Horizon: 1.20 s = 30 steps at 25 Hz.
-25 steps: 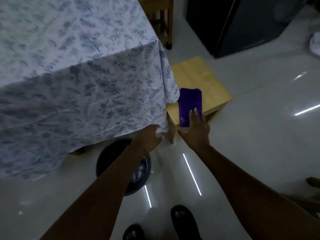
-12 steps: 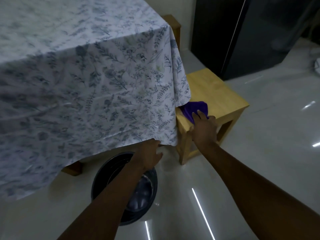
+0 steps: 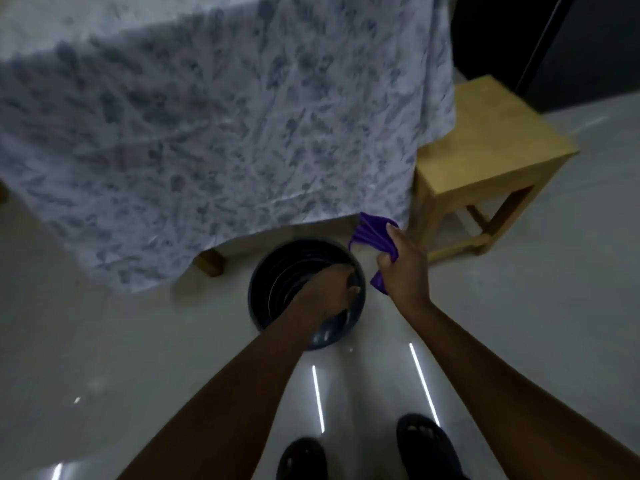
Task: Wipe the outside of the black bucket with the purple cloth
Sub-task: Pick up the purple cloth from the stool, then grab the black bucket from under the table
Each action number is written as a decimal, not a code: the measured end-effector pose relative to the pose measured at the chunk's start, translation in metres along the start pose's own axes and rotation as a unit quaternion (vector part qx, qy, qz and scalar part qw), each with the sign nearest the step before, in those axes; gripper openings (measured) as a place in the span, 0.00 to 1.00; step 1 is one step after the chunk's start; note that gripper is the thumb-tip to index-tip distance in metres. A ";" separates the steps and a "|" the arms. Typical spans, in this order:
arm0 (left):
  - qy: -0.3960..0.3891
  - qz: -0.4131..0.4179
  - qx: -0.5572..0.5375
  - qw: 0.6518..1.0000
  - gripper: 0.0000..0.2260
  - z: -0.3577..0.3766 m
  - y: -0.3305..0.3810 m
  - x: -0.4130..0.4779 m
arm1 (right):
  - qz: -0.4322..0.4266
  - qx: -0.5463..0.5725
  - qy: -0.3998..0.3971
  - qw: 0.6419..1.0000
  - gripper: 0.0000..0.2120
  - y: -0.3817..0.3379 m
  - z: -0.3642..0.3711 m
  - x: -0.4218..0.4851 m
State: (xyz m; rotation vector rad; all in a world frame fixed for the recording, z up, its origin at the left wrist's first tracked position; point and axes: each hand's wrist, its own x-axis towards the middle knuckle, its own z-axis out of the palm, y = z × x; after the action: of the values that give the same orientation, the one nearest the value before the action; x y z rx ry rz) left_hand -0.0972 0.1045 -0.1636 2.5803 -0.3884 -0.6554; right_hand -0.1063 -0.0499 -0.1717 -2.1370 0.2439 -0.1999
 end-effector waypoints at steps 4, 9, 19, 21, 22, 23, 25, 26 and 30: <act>-0.079 -0.069 0.013 0.994 0.23 0.093 -0.048 -0.014 | 0.193 0.073 -0.040 0.978 0.25 0.038 0.029 -0.025; -0.028 -0.048 0.157 0.986 0.18 0.136 -0.080 -0.021 | 0.358 0.240 -0.017 0.902 0.21 0.063 0.036 -0.014; 0.212 -0.112 -0.103 0.965 0.12 0.066 -0.109 -0.018 | 0.330 0.340 -0.056 0.879 0.17 0.066 0.030 -0.012; 0.217 -0.136 -0.197 0.946 0.12 0.069 -0.122 -0.019 | 0.294 0.311 -0.076 0.901 0.17 0.068 0.028 -0.011; 0.211 -0.145 -0.229 0.939 0.13 0.076 -0.128 -0.020 | 0.267 0.279 -0.087 0.919 0.17 0.070 0.031 -0.012; 0.207 -0.155 -0.251 0.933 0.14 0.086 -0.132 -0.020 | 0.235 0.234 -0.102 0.938 0.16 0.074 0.038 -0.015; 0.199 -0.164 -0.268 0.928 0.13 0.103 -0.135 -0.017 | 0.163 0.129 -0.151 0.967 0.16 0.083 0.058 -0.026; 0.202 -0.163 -0.268 0.928 0.12 0.107 -0.134 -0.014 | 0.119 0.067 -0.193 0.972 0.17 0.089 0.069 -0.035; 0.221 -0.150 -0.293 0.918 0.11 0.114 -0.137 -0.013 | -0.106 -0.338 -0.236 0.905 0.32 0.111 0.109 -0.061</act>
State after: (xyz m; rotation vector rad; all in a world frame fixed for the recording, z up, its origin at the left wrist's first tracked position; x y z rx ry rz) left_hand -0.1447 0.1874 -0.3149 2.1185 0.3176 -0.2104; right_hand -0.1501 -0.0061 -0.3266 -2.8168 -0.2471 0.3347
